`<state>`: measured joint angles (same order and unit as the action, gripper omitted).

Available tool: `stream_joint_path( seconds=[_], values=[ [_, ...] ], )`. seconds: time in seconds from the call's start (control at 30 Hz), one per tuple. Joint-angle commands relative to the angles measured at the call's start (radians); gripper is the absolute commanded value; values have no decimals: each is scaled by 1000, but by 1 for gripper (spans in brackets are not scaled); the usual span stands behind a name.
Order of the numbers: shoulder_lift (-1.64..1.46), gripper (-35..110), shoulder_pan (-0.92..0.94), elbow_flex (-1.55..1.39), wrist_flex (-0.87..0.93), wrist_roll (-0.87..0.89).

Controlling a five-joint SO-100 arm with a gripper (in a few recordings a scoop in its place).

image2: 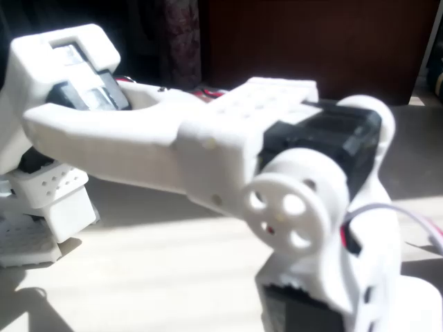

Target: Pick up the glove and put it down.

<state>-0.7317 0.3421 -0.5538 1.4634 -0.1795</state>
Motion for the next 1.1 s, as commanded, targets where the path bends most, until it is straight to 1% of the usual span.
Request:
stream_joint_path(
  seconds=[0.0, 0.47, 0.67, 0.77, 0.93, 1.07],
  values=[
    [8, 0, 15, 5, -8, -8],
    [-9, 0, 9, 18, 2, -9],
    [-61, 1, 0, 17, 3, -51],
    [-63, 6, 0, 17, 18, -54],
    [-64, 22, 2, 17, 97, -55],
    [-64, 33, 2, 17, 112, -54]
  ],
)
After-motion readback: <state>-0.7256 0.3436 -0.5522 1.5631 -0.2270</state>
